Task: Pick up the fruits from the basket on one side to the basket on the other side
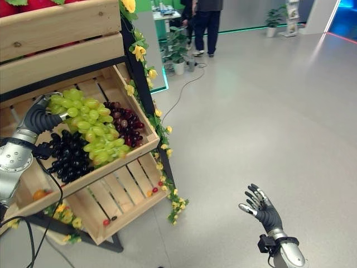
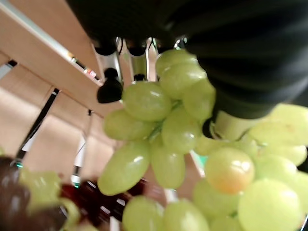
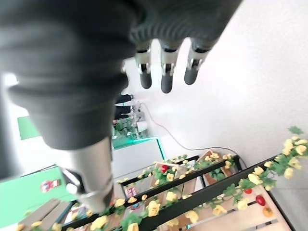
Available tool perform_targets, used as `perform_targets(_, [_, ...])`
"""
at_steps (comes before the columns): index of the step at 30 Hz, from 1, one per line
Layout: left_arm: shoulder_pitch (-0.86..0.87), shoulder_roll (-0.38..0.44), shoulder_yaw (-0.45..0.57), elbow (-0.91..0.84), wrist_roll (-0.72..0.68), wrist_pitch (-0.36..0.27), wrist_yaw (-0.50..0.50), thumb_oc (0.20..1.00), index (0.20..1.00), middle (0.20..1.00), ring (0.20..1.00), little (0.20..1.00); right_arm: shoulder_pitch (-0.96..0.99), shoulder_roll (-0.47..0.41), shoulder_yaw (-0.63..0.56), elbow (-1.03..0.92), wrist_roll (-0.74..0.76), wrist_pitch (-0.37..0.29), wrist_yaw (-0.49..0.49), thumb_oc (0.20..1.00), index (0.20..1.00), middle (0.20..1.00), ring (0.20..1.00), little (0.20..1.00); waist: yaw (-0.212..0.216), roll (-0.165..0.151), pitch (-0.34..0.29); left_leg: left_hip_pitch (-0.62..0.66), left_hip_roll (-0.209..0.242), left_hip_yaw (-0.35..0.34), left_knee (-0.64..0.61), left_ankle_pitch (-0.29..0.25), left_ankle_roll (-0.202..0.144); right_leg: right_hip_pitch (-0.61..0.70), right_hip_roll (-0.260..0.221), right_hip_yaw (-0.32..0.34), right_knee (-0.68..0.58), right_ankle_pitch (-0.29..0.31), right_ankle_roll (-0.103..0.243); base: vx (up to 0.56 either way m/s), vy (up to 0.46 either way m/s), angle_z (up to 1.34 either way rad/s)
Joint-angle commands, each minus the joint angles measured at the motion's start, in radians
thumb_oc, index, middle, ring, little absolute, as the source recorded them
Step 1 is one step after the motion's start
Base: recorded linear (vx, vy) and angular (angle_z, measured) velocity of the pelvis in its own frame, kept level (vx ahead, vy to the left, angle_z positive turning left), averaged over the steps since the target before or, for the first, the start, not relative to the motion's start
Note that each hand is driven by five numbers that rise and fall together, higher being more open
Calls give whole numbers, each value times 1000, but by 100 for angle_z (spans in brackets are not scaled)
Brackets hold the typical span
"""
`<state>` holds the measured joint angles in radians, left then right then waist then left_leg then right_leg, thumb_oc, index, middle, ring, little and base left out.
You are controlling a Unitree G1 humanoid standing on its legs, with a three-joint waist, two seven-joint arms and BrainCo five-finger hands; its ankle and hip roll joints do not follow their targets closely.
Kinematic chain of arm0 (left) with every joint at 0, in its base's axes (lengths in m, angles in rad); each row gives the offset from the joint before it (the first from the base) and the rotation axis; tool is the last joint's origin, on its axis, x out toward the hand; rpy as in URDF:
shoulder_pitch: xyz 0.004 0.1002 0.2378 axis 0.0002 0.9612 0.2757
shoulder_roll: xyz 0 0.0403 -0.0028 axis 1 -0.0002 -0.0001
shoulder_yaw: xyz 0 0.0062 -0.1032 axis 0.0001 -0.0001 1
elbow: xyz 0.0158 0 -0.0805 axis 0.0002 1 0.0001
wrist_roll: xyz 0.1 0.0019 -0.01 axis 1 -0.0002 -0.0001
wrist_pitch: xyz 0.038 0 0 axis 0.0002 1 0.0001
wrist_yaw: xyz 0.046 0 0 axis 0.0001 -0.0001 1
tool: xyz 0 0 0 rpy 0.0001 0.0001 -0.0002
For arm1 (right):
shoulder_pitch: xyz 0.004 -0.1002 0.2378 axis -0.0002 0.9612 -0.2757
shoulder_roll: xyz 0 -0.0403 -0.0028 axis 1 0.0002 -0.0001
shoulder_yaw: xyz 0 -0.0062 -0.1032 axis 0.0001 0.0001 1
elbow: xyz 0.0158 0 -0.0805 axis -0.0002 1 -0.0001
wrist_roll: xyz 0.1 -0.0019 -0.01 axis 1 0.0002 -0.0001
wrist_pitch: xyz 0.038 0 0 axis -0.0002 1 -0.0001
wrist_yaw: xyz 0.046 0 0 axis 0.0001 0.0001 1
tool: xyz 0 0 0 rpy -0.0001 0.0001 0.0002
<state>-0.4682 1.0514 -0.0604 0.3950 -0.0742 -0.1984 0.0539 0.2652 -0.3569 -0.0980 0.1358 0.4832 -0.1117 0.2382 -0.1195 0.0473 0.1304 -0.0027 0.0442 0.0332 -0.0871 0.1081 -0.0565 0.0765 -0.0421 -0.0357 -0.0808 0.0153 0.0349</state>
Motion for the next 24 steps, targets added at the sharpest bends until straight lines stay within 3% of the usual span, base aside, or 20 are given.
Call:
perform_targets(1, [-155,86,26,92,51,2,34,200,200,200,200,200,-17,-18,1,-79,2,-32,17,1000,1000,1000,1000,1000,0,-5,-53,11,3,20,19,-74,-17,21,-35,-10,46,-103,100,76,119,-10])
perform_targets(9, [-233,182,-24,262,116,21,44,200,200,200,200,200,-54,-28,26,-81,-2,-31,22,1000,1000,1000,1000,1000,8,-21,-48,18,-8,79,9,-105,12,-17,-54,28,41,-77,136,47,111,-20])
perform_targets(15, [-300,199,-79,343,169,39,53,200,200,200,200,200,-54,-25,29,-95,-1,-29,24,1000,1000,1000,1000,1000,12,-38,-45,12,-13,101,3,-113,19,-40,-64,28,38,-64,155,17,91,-34])
perform_targets(16, [-312,193,-92,357,184,47,51,1000,1000,1000,1000,1000,-51,-23,35,-99,4,-28,25,1000,1000,1000,1000,1000,13,-42,-44,10,-18,100,3,-116,22,-42,-69,24,39,-61,159,11,32,-5])
perform_targets(24, [-348,214,-171,336,242,40,0,1000,1000,1000,1000,1000,-35,-23,37,-100,14,-23,51,1000,1000,1000,1000,1000,23,-42,-53,12,-29,84,0,-120,24,-29,-81,-14,30,-65,164,14,19,1])
